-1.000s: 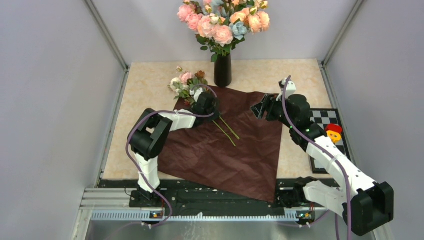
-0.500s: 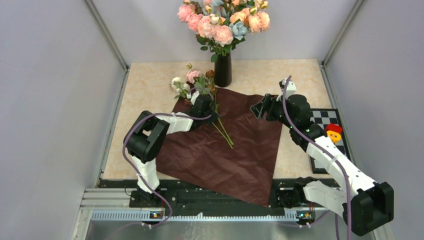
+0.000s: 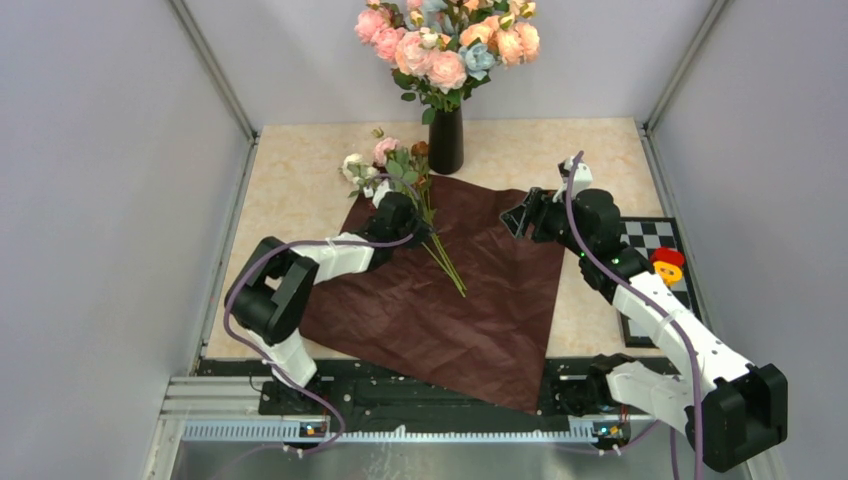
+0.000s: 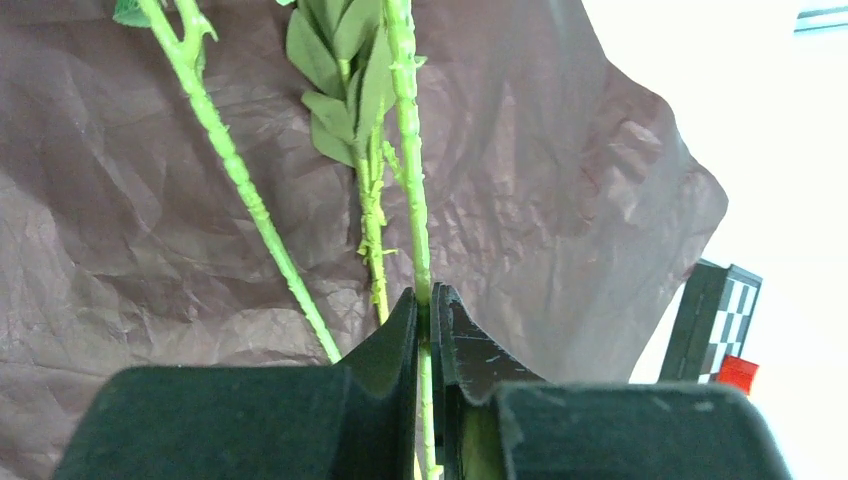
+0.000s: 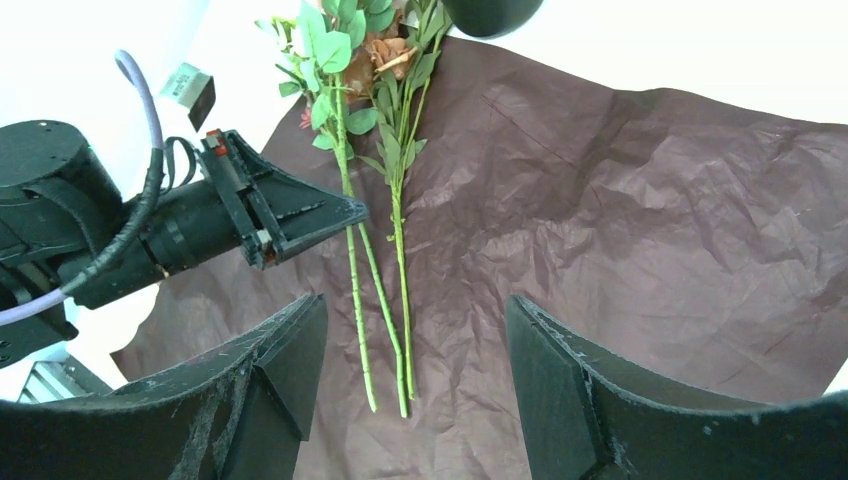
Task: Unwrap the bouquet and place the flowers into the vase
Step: Pick up the fake flower from the wrapping paper, then insert the fake flower into the vase.
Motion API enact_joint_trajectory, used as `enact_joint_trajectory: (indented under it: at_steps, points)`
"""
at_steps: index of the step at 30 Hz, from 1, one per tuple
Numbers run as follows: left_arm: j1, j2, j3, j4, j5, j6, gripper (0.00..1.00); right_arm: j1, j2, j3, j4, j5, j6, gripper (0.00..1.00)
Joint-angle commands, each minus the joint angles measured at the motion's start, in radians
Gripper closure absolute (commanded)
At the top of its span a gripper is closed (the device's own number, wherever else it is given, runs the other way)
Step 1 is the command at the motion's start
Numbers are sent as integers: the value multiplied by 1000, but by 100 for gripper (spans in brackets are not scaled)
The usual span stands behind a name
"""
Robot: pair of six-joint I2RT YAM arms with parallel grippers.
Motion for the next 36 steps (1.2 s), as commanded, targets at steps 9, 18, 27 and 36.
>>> enact_joint_trajectory:
  at_steps: [9,18,27,36]
  points:
    - [3,-247,-44,107,-19,183,100,11,-22,12,17,-4,20,36]
    - [0,-452,-133,114,-3,298,100,11,-27,12,26,10,28,35]
    - [-43,-642,-277,156,6,360,100,11,-23,25,-1,33,39,34]
    - [-173,-769,-399,226,-2,394,100,12,-14,13,61,-70,67,33]
